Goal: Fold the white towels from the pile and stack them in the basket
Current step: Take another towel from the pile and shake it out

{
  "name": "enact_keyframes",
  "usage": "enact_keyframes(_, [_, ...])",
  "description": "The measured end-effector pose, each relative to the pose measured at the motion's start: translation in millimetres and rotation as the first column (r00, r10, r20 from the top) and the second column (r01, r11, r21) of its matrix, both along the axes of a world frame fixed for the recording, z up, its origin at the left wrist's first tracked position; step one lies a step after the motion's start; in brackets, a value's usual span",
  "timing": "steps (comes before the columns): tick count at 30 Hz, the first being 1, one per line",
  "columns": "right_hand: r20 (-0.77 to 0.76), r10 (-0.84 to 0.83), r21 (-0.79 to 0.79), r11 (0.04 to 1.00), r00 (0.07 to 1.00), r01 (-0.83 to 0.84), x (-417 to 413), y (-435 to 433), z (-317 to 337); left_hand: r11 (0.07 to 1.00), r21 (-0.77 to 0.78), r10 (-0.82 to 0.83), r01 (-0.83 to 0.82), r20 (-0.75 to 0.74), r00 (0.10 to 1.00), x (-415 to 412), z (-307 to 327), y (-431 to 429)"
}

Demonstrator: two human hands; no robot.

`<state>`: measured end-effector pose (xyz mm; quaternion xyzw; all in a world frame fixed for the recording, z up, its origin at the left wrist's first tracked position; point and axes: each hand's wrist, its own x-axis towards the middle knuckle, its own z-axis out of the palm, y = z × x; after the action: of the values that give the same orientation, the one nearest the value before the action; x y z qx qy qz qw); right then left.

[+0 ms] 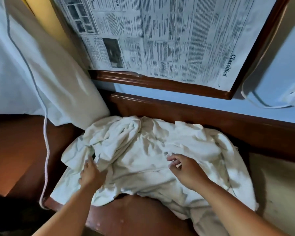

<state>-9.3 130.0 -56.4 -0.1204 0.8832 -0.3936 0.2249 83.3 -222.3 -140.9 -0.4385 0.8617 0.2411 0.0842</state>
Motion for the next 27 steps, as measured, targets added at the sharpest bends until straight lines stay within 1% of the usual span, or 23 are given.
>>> enact_keyframes(1, [0.019,-0.003,0.009,1.0,1.0,0.002,3.2,-4.7,-4.4,1.0,-0.005,-0.014,0.015,0.06,0.998,-5.3,-0.6,-7.5])
enact_keyframes(2, [0.04,0.001,0.022,1.0,0.999,-0.002,5.6,-9.4,-10.0,0.996,-0.028,-0.08,0.083,0.085,0.993,-9.8,-2.5,-11.0])
enact_keyframes(3, [0.059,0.008,0.024,1.0,0.998,-0.009,7.7,-14.6,-12.5,0.983,-0.049,-0.172,0.174,0.056,0.984,-13.0,-0.4,-8.5])
enact_keyframes(5, [0.117,-0.008,0.01,1.0,0.993,0.007,9.7,-29.0,-19.2,0.933,-0.088,-0.359,0.35,-0.126,0.925,-13.4,12.2,12.9])
enact_keyframes(7, [0.286,-0.073,-0.031,0.996,0.955,0.086,9.5,-48.0,-23.6,0.857,-0.117,-0.511,0.501,-0.314,0.8,-3.1,25.6,46.8])
enact_keyframes(8, [0.429,-0.112,-0.066,0.986,0.896,0.155,9.4,-58.9,-26.2,0.815,-0.158,-0.572,0.558,-0.373,0.73,5.6,31.7,64.6])
enact_keyframes(10, [0.694,-0.153,-0.141,0.93,0.704,0.341,10.8,-78.7,-32.7,0.746,-0.232,-0.656,0.624,-0.417,0.63,25.9,25.0,88.1])
enact_keyframes(11, [0.781,-0.157,-0.171,0.878,0.605,0.448,10.0,-85.6,-37.9,0.706,-0.248,-0.698,0.664,-0.404,0.591,35.9,20.1,97.1])
enact_keyframes(12, [0.827,-0.14,-0.2,0.831,0.544,0.519,9.5,-90.3,-39.0,0.654,-0.275,-0.745,0.705,-0.392,0.539,45.0,12.9,104.5])
enact_keyframes(13, [0.839,-0.138,-0.22,0.799,0.527,0.56,10.8,-94.2,-36.1,0.597,-0.298,-0.793,0.745,-0.364,0.489,53.1,7.3,110.4])
enact_keyframes(14, [0.815,-0.174,-0.24,0.766,0.552,0.596,11.5,-96.2,-34.7,0.541,-0.333,-0.83,0.772,-0.355,0.429,59.4,5.0,115.4])
enact_keyframes(15, [0.769,-0.245,-0.233,0.753,0.59,0.616,12.3,-97.4,-30.1,0.505,-0.326,-0.847,0.8,-0.364,0.387,65.2,6.2,117.8])
enact_keyframes(16, [0.698,-0.322,-0.224,0.749,0.639,0.623,12.7,-97.2,-26.0,0.495,-0.291,-0.836,0.819,-0.416,0.357,69.4,8.1,118.1])
enact_keyframes(17, [0.631,-0.358,-0.251,0.745,0.688,0.618,12.4,-96.0,-16.7,0.516,-0.231,-0.795,0.825,-0.488,0.361,71.5,13.3,116.0])
enact_keyframes(18, [0.562,-0.353,-0.305,0.752,0.748,0.584,12.6,-94.3,-1.7,0.552,-0.16,-0.736,0.819,-0.555,0.388,72.6,17.9,112.6])
enact_keyframes(19, [0.492,-0.332,-0.37,0.757,0.805,0.538,11.5,-92.0,14.6,0.605,-0.079,-0.66,0.792,-0.606,0.444,72.9,25.1,108.3])
enact_keyframes(20, [0.411,-0.312,-0.424,0.766,0.856,0.483,10.4,-88.2,32.0,0.683,-0.049,-0.582,0.729,-0.64,0.502,70.3,30.1,103.5])
enact_keyframes(21, [0.329,-0.291,-0.465,0.779,0.898,0.422,8.7,-83.1,50.7,0.763,-0.062,-0.523,0.644,-0.646,0.557,63.5,35.9,99.3])
enact_keyframes(22, [0.25,-0.26,-0.505,0.786,0.933,0.355,6.9,-76.7,72.4,0.83,-0.124,-0.487,0.544,-0.638,0.596,53.0,40.7,94.7])
enact_keyframes(23, [0.178,-0.23,-0.535,0.793,0.957,0.291,4.6,-70.1,93.4,0.873,-0.176,-0.459,0.455,-0.615,0.642,39.8,48.8,90.5])
enact_keyframes(24, [0.105,-0.199,-0.558,0.799,0.974,0.223,2.3,-63.6,115.4,0.885,-0.216,-0.453,0.412,-0.601,0.658,22.9,60.6,87.7])
enact_keyframes(25, [0.019,-0.178,-0.571,0.806,0.984,0.156,-0.5,-56.5,136.2,0.876,-0.258,-0.477,0.408,-0.591,0.65,5.0,76.0,87.6])
enact_keyframes(27, [-0.169,-0.161,-0.58,0.814,0.972,0.034,-6.7,-43.6,179.4,0.818,-0.388,-0.575,0.424,-0.571,0.587,-35.4,118.2,92.5])
